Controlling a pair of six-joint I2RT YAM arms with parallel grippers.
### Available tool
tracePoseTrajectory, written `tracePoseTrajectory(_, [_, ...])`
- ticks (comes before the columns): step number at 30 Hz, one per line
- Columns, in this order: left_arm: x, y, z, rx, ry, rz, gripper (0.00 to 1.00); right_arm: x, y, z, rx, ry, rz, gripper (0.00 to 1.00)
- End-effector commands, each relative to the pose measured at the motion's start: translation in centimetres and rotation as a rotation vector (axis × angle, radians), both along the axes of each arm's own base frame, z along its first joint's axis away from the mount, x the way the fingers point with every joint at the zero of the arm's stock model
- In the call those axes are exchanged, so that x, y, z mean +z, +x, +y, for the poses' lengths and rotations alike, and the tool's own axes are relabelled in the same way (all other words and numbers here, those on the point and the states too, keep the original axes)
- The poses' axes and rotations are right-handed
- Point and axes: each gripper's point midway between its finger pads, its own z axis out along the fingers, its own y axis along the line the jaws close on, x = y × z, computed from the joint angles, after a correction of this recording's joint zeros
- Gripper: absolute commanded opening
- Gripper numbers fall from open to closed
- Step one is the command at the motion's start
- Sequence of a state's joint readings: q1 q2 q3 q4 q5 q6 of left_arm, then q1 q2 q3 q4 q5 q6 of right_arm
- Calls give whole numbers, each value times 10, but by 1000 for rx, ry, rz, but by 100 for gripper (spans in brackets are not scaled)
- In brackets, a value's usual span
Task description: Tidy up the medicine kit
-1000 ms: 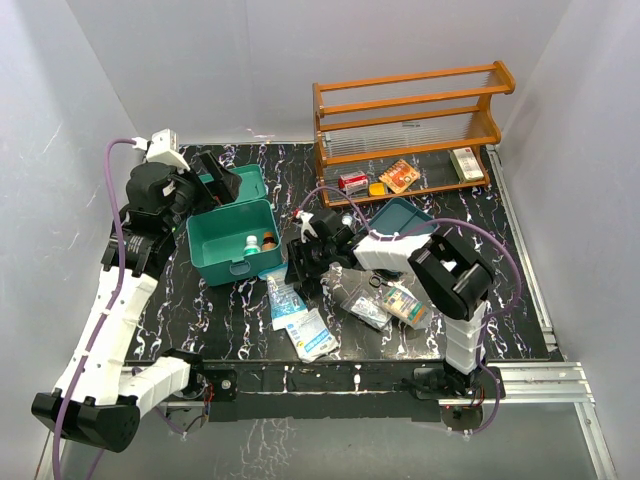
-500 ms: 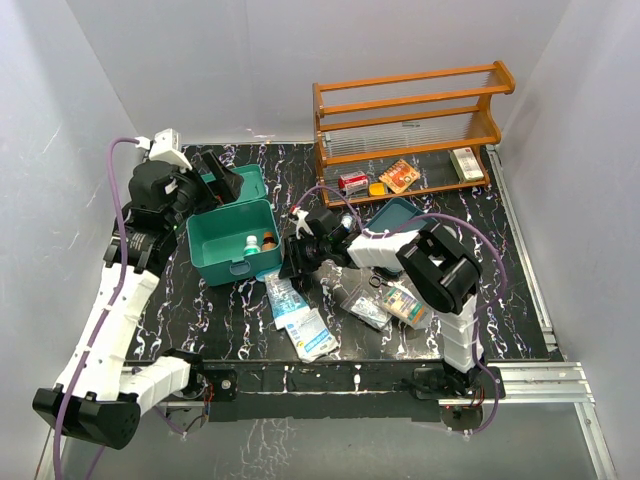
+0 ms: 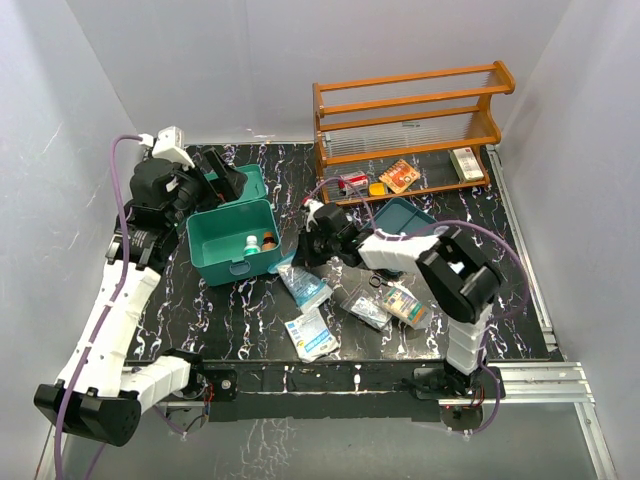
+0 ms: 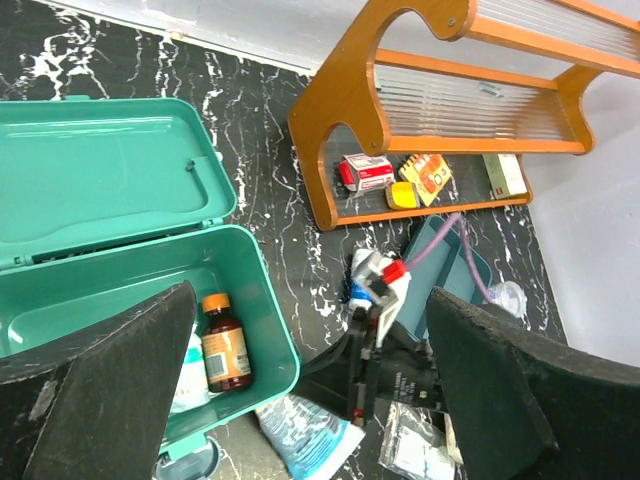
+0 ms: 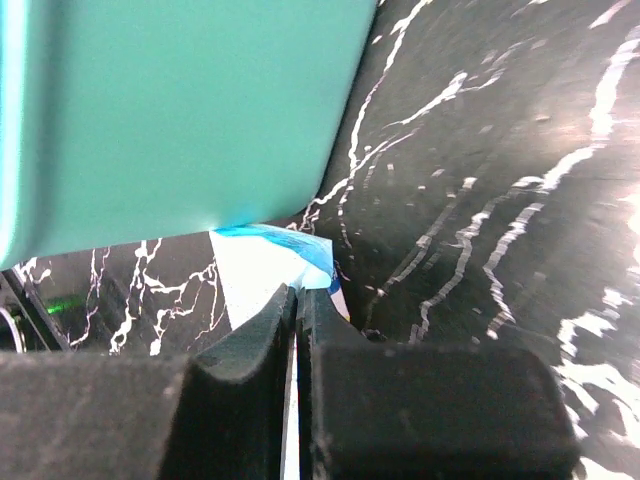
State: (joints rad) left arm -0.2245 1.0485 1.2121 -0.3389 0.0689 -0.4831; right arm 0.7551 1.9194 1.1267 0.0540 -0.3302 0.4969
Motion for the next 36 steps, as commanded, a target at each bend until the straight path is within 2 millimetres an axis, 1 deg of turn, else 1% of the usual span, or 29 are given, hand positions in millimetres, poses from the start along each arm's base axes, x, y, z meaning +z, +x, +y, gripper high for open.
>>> tracePoseTrajectory(1, [10,2,-16,-88,-38,-39,97,72,46,-32,-179,11,-243,0])
tracePoseTrajectory(5, [8,0,-42,-253,-60,-38,96,116,56,-57,-243,-6,-358,0])
tracePoseTrajectory(8, [8,-4,-60,-392,-47,-51,94,148,57,-65,-238,-2,-431,0])
tracePoseTrajectory(12, [6,-10,-78,-559,-19,-79,92,184,55,-64,-195,16,-493,0])
tracePoseTrajectory(17, [1,-9,-85,-661,61,-134,92,212,45,-53,-93,63,-533,0])
tracePoseTrajectory(18, [1,-11,-86,-685,71,-143,92,213,42,-51,-69,68,-534,0])
tracePoseTrajectory(19, [-3,-11,-88,-709,83,-139,92,216,41,-49,-50,75,-540,0])
tracePoseTrajectory(23, [-28,-10,-93,-765,71,-40,92,219,34,-41,38,88,-564,0])
tracePoseTrajectory(27, [-47,-20,-103,-840,8,43,90,223,30,-34,106,102,-592,0])
tracePoseTrajectory(31, [-55,-28,-111,-902,-22,73,87,229,26,-27,169,130,-615,0])
tracePoseTrajectory(32, [-64,-26,-112,-904,-23,99,85,231,23,-24,193,143,-617,0])
tracePoseTrajectory(36, [-75,-28,-112,-916,-5,109,83,238,16,-16,264,173,-636,0])
